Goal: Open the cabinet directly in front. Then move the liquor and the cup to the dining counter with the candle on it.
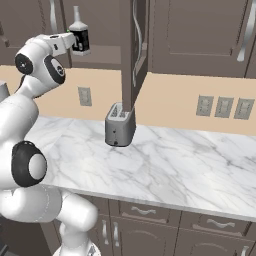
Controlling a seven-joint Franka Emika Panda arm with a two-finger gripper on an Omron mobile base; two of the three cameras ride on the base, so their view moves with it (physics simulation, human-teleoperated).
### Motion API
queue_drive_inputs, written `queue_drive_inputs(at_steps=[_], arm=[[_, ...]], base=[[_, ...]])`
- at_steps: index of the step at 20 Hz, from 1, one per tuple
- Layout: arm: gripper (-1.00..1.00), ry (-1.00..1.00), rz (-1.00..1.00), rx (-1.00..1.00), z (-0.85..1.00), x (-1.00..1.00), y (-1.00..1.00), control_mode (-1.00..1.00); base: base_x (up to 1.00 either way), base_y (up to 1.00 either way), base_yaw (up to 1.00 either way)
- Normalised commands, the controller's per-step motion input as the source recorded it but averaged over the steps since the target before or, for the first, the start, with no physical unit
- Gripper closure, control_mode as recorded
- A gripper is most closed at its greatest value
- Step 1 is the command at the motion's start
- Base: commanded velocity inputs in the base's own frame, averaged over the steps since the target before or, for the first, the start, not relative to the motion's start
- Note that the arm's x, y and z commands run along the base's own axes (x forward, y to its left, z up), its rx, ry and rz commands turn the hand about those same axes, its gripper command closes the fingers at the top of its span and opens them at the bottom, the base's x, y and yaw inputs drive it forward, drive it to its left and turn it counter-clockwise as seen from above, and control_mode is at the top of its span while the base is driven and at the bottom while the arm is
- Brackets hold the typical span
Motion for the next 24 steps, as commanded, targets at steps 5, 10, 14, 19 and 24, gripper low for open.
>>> queue_drive_inputs(at_steps=[5,10,14,19,24], arm=[[1.0,0.0,0.0,0.0,0.0,0.4,0.01,-1.0],[1.0,0.0,0.0,0.0,0.0,0.15,0.0,-1.0],[1.0,0.0,0.0,0.0,0.0,0.0,0.0,-1.0],[1.0,0.0,0.0,0.0,0.01,-0.15,0.0,-1.0],[1.0,0.01,0.0,0.0,0.0,-0.57,0.0,-1.0]], base=[[0.0,0.0,0.0],[0.0,0.0,0.0],[0.0,0.0,0.0],[0.0,0.0,0.0],[0.0,0.0,0.0]])
